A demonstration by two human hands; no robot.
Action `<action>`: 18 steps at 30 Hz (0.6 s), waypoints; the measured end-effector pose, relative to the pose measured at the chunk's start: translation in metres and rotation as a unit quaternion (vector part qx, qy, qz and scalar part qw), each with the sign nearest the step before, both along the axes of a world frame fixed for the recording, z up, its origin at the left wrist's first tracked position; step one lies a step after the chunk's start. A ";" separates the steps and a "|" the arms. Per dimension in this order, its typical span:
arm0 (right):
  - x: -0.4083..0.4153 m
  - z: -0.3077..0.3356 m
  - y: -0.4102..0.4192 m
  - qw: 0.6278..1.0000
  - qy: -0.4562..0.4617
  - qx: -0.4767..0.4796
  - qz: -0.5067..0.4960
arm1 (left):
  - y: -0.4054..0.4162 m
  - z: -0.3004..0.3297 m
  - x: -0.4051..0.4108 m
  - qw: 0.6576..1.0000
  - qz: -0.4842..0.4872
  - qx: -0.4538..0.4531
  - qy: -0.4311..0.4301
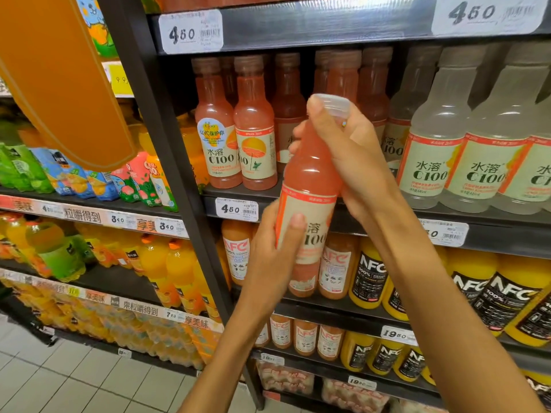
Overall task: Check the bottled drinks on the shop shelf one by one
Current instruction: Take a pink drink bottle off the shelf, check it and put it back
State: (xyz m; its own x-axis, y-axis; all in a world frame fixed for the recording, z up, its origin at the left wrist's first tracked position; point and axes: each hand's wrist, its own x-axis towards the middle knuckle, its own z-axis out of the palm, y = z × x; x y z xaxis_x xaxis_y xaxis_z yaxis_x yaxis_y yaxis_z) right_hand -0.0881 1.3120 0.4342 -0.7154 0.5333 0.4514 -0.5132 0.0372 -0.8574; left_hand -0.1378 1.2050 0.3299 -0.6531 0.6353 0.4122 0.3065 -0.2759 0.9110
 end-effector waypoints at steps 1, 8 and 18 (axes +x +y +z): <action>-0.003 0.003 -0.001 1.000 -0.005 -0.002 -0.018 | 0.003 0.001 -0.002 0.999 0.022 -0.004 0.028; -0.025 0.027 0.005 0.989 0.002 0.088 -0.121 | 0.032 0.015 -0.039 0.989 0.100 -0.004 0.112; -0.053 0.022 0.022 0.958 -0.042 0.245 -0.142 | 0.057 0.008 -0.062 0.995 0.082 0.053 -0.011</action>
